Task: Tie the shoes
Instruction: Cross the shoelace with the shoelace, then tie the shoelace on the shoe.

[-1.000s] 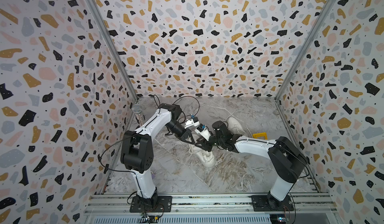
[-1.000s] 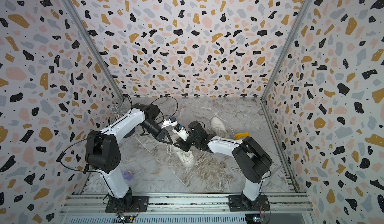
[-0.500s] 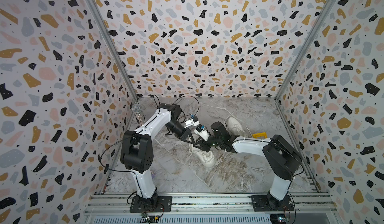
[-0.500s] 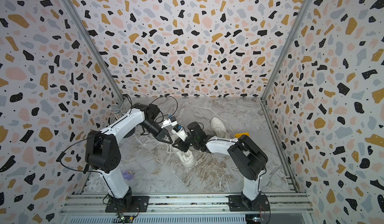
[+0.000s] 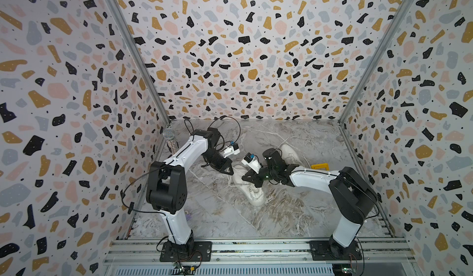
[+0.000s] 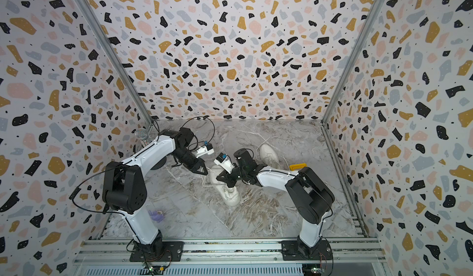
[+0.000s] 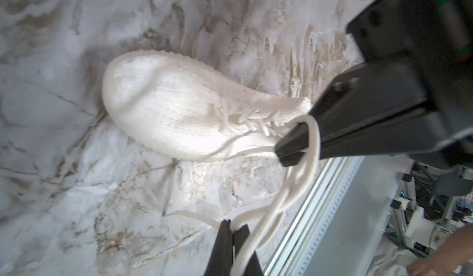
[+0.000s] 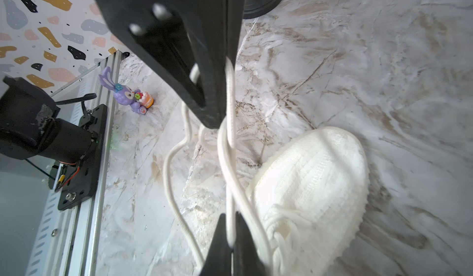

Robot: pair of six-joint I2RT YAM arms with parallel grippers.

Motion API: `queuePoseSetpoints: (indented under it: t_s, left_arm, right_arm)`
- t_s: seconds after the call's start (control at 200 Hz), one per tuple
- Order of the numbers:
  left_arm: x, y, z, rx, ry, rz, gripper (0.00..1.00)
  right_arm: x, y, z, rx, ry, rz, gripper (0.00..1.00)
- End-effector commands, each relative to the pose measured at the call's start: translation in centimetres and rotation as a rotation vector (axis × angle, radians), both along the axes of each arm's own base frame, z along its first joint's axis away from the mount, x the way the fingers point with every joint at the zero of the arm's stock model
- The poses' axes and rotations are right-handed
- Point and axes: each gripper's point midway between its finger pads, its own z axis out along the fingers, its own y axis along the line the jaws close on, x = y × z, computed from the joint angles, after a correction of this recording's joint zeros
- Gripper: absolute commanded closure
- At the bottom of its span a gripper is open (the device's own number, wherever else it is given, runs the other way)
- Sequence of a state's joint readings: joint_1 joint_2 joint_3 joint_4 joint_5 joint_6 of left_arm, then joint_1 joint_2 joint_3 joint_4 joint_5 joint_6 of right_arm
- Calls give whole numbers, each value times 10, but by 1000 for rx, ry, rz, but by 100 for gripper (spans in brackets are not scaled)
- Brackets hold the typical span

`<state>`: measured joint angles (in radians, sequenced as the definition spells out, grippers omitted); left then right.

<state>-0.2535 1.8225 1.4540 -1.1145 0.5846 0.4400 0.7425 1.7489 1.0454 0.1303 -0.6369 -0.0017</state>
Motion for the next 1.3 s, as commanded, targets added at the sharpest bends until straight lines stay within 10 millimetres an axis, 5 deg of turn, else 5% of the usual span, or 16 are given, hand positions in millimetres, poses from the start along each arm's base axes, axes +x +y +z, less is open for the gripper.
queuePoseSetpoints:
  t_s: [0.0, 0.295, 0.691, 0.886, 1.061, 1.297]
  left_arm:
    - [18, 9, -22, 83, -43, 22, 100]
    - [18, -5, -40, 11, 19, 33, 100]
    - [2, 15, -36, -9, -28, -38, 57]
    - [-20, 33, -46, 39, -82, -149, 45]
    - [-11, 50, -70, 161, -181, -231, 48]
    - [-10, 40, -92, 233, -234, -316, 52]
  right_arm:
    - [-7, -11, 10, -59, 39, 29, 100]
    - [10, -8, -4, -99, 181, -12, 100]
    - [15, -13, -4, -119, 204, -14, 100]
    - [15, -13, -8, -122, 217, -15, 100]
    - [17, -12, -5, -117, 212, -17, 100]
    - [18, -15, -6, -122, 212, -25, 100]
